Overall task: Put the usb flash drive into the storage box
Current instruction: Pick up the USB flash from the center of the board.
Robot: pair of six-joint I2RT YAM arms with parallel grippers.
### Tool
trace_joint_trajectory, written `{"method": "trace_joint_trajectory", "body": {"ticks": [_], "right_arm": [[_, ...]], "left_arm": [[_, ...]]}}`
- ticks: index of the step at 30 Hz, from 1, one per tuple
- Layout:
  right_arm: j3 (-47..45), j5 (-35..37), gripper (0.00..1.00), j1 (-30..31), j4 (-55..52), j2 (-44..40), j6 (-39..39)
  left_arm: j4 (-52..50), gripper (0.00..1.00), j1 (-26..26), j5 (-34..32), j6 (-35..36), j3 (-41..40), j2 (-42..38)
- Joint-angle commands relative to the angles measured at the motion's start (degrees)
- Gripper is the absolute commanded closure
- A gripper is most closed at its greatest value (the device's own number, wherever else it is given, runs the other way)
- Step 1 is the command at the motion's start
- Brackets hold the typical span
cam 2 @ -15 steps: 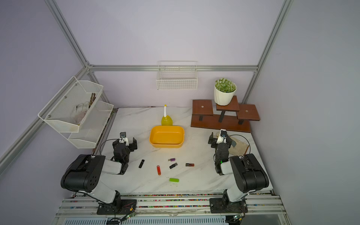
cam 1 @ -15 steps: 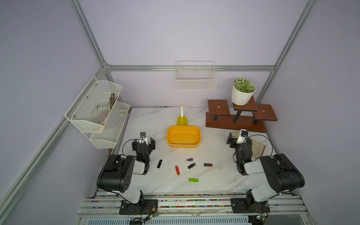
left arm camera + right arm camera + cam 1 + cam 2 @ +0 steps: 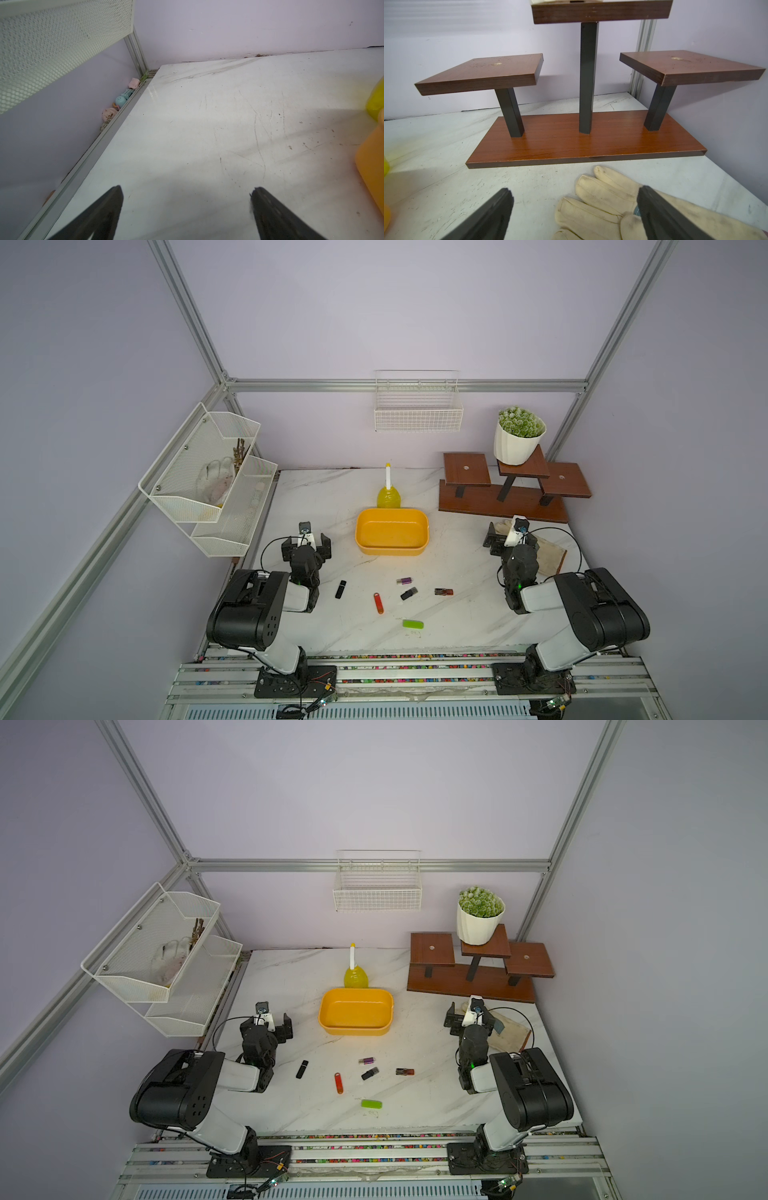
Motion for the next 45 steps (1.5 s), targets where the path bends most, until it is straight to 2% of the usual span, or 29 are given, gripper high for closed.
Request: {"method": "trace_joint_trajectory", "body": {"ticks": [1,13,15,17,23,26,28,31,34,37,39,40,45], "right_arm": [[-0.14,-0.6,0.01,-0.12,-0.15,0.51,-0.37],[-0.1,-0.6,0.01,-0.11,-0.15,0.55,-0.38],[0.0,-0.59,0.01,-0.12,-0.36,0.58,-0.41],[0.03,-0.73,0.01,-0.21,-0.62,0.5,-0.39],[0.23,0.03,0.01,-0.02,-1.61,-1.12,-0.68],[6.3,-3.83,0.01,0.27,-20.62,-11.52,-2.64],[11.46,-6.75,0.01,0.62,-33.01,-16.76,-2.12],[22.77,-5.43,0.01,2.19,-55.17,-18.24,0.91],[30.08,-2.96,0.01,6.61,-70.09,-16.86,2.9],[32.86,-7.8,0.01,11.68,-78.05,-16.39,6.03],[33.58,-9.07,0.01,14.96,-80.98,-16.2,8.2],[33.48,-10.19,0.01,15.95,-81.47,-16.18,8.98],[34.64,-11.91,0.01,18.32,-86.19,-17.25,11.24]], "left_arm": [[0.73,0.0,0.46,0.73,-0.73,1.55,-1.02],[0.66,0.0,0.54,0.92,-0.78,1.52,-1.04],[-0.97,0.0,1.62,2.9,-1.45,2.46,-0.88],[-5.1,0.0,3.88,7.69,-2.56,3.76,-1.71],[-4.83,0.0,3.97,8.1,-2.08,3.35,-2.29],[-7.46,0.0,3.33,6.05,-1.29,4.16,-5.01],[-21.52,0.0,1.95,2.13,-2.22,9.49,-9.54],[-41.11,0.0,0.64,0.5,-9.28,17.46,-12.23],[-50.86,0.0,-3.26,-4.74,-8.54,20.65,-12.8],[-57.85,0.0,-5.88,-3.95,-10.41,22.08,-15.77],[-62.71,0.0,-6.57,1.36,-12.81,23.59,-17.49],[-65.28,0.0,-7.05,3.94,-13.33,24.55,-18.15],[-74.98,0.0,-12.37,7.29,-18.87,26.31,-19.63]]}}
